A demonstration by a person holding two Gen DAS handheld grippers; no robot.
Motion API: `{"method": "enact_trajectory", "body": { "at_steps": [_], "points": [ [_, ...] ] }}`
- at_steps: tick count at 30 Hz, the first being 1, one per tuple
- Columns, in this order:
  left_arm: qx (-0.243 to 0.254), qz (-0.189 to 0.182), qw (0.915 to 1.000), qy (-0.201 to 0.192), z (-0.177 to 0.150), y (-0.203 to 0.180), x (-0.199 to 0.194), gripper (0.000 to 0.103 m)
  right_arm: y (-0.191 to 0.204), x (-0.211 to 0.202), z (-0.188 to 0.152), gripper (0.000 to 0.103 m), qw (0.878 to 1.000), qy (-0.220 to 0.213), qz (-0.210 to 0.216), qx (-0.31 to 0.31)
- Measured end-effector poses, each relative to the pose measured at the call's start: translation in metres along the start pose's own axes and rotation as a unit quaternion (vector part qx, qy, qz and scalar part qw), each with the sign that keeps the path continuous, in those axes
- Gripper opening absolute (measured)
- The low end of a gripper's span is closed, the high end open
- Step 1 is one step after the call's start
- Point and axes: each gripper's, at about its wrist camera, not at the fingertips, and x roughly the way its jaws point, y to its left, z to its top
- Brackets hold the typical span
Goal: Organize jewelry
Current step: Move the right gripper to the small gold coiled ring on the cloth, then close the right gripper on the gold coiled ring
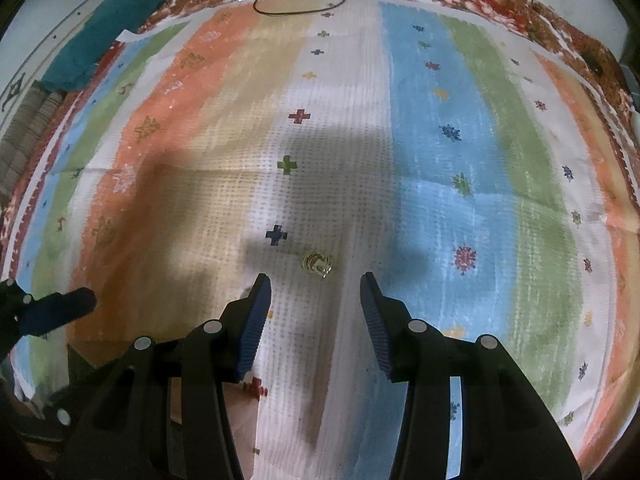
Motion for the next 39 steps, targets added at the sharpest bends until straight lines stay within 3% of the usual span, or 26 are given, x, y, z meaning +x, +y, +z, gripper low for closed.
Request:
{"method": "enact_trajectory", "body": {
  "at_steps": [11,14,30,35,39],
  "points": [
    [0.017,-0.017,0.9996,0.013,0.009,-0.002,0.026,0.047,0.000,0.023,0.010,0.046,1.000,0.024,-0.001,0.003],
    [0.012,-0.022,0.9996,0.015,0.011,0.001,0.030,0.047,0.001,0.027,0.012,0.040,1.000,0.030,-0.001,0.000],
    [0.006,-0.031,0.9992,0.025,0.019,0.006,0.046,0.047,0.008,0.049,0.023,0.030,0.998,0.050,-0.026,-0.024],
    [0.003,-0.034,0.9990,0.028,0.021,0.007,0.050,0.047,0.013,0.052,0.025,0.017,0.997,0.051,-0.045,-0.036],
    [0.009,-0.035,0.9988,0.034,0.022,0.006,0.056,0.045,0.007,0.052,0.025,0.017,0.998,0.050,-0.028,-0.024]
  ]
}}
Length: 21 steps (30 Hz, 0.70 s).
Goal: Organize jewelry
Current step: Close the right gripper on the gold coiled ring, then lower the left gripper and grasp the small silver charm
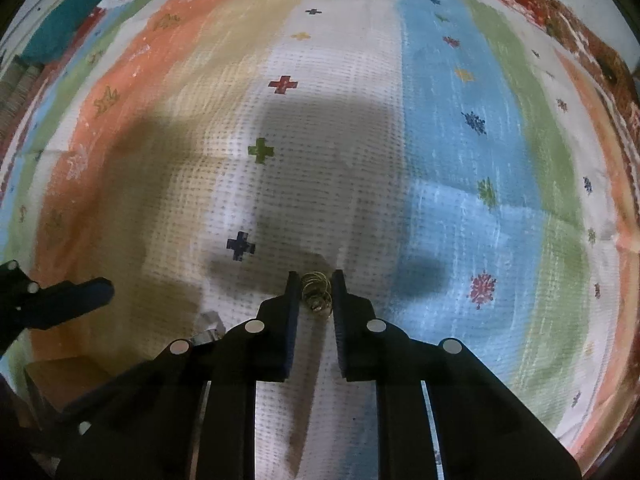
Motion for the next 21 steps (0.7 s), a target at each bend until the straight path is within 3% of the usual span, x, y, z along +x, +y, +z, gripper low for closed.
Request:
{"method": "enact_trajectory", "body": {
  "at_steps": [21],
  "points": [
    [0.028,0.007,0.9988,0.039,0.010,-0.018,0.023,0.041,-0.051,-0.022,-0.007,0.016,0.999,-0.015,0.016,0.047]
  ]
}}
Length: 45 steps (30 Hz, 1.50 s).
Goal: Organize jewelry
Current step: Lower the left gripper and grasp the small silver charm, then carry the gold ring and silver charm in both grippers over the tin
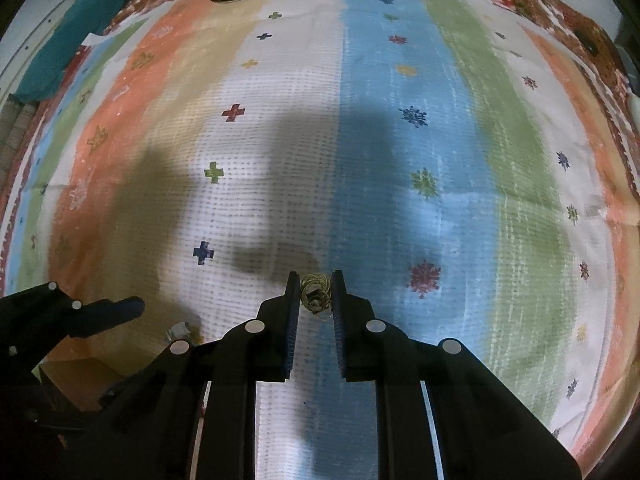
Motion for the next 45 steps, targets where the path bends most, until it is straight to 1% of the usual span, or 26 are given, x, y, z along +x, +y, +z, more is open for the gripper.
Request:
{"method": "enact_trajectory", "body": {
  "at_steps": [1,3,5,8,10,13,15,20,24,27,29,32,35,39,45],
  "points": [
    [-0.002,0.001,1.0000,0.004,0.000,0.000,0.001,0.037,-0.001,0.000,0.000,0.016,1.000,0.001,0.000,0.000],
    [-0.004,-0.002,1.0000,0.006,0.002,-0.001,0.003,0.031,0.000,0.002,-0.001,0.016,1.000,0.003,-0.002,0.002],
    [0.000,0.002,0.9999,0.016,0.004,-0.003,0.008,0.031,-0.002,0.005,-0.001,0.017,1.000,0.007,-0.002,0.003],
    [0.004,0.005,0.9998,0.018,0.004,-0.006,0.011,0.027,-0.005,0.006,-0.001,0.016,1.000,0.008,-0.014,-0.003],
    [0.006,0.010,0.9997,0.020,0.005,-0.008,0.013,0.018,-0.009,0.007,-0.002,0.016,1.000,0.009,-0.011,0.004],
    [0.014,0.012,0.9995,0.026,0.005,-0.012,0.019,0.012,-0.011,0.007,-0.003,0.016,1.000,0.008,-0.010,0.003],
    [0.019,0.018,0.9994,0.024,0.005,-0.015,0.020,0.008,-0.010,0.007,-0.004,0.017,1.000,0.007,-0.010,-0.001],
    [0.023,0.027,0.9992,0.019,0.005,-0.016,0.019,0.008,-0.004,0.004,-0.006,0.017,1.000,0.004,-0.011,-0.010],
    [0.008,0.030,0.9995,0.006,0.005,-0.013,0.010,0.008,0.001,-0.001,-0.010,0.017,1.000,-0.002,-0.008,-0.014],
    [-0.001,0.032,0.9995,-0.001,0.003,-0.009,0.001,0.008,0.002,-0.009,-0.012,0.017,1.000,-0.019,-0.014,-0.016],
    [-0.012,0.033,0.9993,-0.008,0.001,-0.004,-0.005,0.008,0.007,-0.016,-0.013,0.017,0.999,-0.030,-0.014,-0.026],
    [-0.038,0.032,0.9987,-0.015,-0.004,0.005,-0.015,0.008,0.015,-0.019,-0.015,0.017,0.998,-0.036,-0.021,-0.036],
    [-0.057,0.042,0.9972,-0.025,-0.009,0.013,-0.026,0.008,0.021,-0.021,-0.017,0.017,0.999,-0.039,-0.010,-0.033],
    [-0.087,0.053,0.9939,-0.043,-0.016,0.025,-0.042,0.008,0.033,-0.027,-0.019,0.017,0.998,-0.046,-0.004,-0.045],
    [-0.105,0.070,0.9902,-0.061,-0.027,0.037,-0.063,0.008,0.048,-0.041,-0.025,0.017,0.997,-0.060,0.012,-0.052]
  ]
}}
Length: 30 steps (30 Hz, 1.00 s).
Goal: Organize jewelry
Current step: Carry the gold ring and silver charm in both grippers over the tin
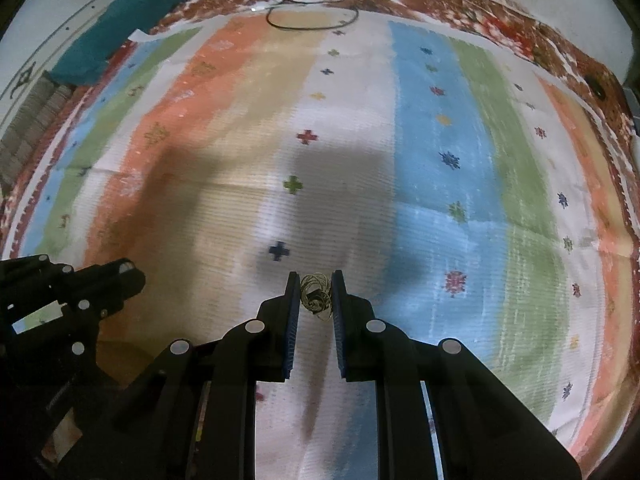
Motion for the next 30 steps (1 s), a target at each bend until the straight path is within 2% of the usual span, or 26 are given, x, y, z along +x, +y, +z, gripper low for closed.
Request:
{"method": "enact_trajectory", "body": {
  "at_steps": [8,18,21,30],
  "points": [
    [-0.016,-0.002,0.9996,-0.023,-0.010,0.006,-0.024,0.008,0.016,-0.019,-0.005,0.017,1.000,-0.016,0.024,0.002],
    [-0.020,0.005,0.9988,-0.045,-0.025,0.003,-0.048,0.008,0.032,-0.049,-0.018,0.017,0.998,-0.039,0.040,-0.006],
    [-0.018,0.016,0.9984,-0.051,-0.030,0.004,-0.054,0.008,0.038,-0.057,-0.024,0.017,0.998,-0.045,0.041,-0.014],
    [-0.035,0.012,0.9973,-0.063,-0.044,0.006,-0.072,0.008,0.049,-0.072,-0.039,0.017,0.997,-0.058,0.049,-0.017]
  ]
}}
